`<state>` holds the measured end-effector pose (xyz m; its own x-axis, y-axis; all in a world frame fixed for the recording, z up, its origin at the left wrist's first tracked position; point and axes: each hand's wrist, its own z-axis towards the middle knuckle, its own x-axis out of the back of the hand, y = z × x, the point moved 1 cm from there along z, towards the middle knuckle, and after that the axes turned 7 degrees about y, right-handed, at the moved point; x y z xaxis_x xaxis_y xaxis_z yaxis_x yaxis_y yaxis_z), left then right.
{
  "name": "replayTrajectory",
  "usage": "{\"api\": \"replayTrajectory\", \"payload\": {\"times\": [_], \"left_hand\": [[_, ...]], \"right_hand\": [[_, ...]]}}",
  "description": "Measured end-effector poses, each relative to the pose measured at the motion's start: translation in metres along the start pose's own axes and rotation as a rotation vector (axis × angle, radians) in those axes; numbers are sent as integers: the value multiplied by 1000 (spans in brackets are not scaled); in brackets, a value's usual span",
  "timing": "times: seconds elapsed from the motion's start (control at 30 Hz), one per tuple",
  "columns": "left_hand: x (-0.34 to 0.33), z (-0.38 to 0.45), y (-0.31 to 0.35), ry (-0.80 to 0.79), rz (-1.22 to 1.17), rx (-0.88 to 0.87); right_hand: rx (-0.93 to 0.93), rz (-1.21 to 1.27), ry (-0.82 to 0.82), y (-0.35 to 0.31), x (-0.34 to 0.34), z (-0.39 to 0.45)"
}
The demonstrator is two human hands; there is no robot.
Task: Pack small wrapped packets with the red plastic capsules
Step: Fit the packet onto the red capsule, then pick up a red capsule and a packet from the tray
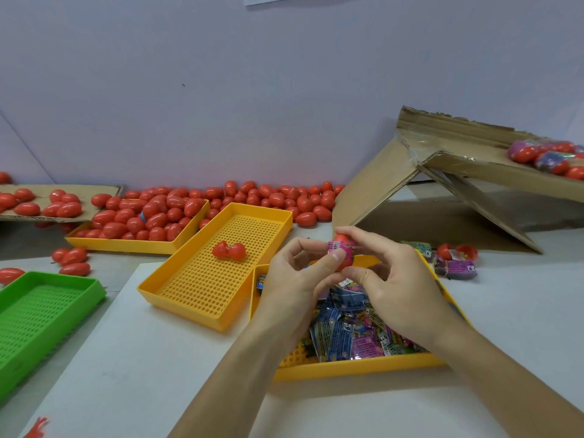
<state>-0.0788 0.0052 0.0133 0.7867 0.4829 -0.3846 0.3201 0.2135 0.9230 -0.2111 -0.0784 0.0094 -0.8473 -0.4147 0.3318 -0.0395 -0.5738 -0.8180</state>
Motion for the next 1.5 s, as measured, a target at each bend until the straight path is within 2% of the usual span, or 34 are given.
{"api": "replayTrajectory", "payload": {"times": [0.13, 0.3, 0.6, 0.67, 0.8, 0.93, 1.03, 1.1, 1.2, 1.3, 1.37, 1.43, 1.5], "left_hand": [[-2, -1, -2, 19, 102, 28], [-5, -3, -1, -21, 115, 58], [-5, -2, -2, -94, -10, 140], [-5, -1, 0, -52, -38, 128], [-5, 1, 8, 139, -50, 91], [-18, 25, 29, 230, 99, 64], [-53, 62, 47, 179, 302, 28], [-85, 87, 56, 144, 343, 31], [-132, 110, 67, 55, 280, 100], [-157, 109, 69, -111, 160, 168], [-158, 109, 64, -87, 160, 114], [-146, 110, 55, 5, 200, 0], [-124, 110, 46, 122, 355, -131]], "right_hand": [[16, -126, 53, -2, 1, 0], [34, -221, 73, -6, 0, -1], [-19, -117, 86, -10, 2, 0], [-56, -45, 110, -11, 4, 1], [-104, 2, 165, -8, 8, 3], [-125, 1, 167, -6, 7, 3], [-130, 2, 177, -3, 7, 4], [-140, 4, 184, -1, 7, 4], [-151, 9, 183, 0, 6, 2], [-142, 8, 176, 2, 5, 1], [-141, 16, 168, 4, 5, 2], [-140, 12, 168, 5, 5, 2], [-132, -17, 165, 5, 5, 3]]}}
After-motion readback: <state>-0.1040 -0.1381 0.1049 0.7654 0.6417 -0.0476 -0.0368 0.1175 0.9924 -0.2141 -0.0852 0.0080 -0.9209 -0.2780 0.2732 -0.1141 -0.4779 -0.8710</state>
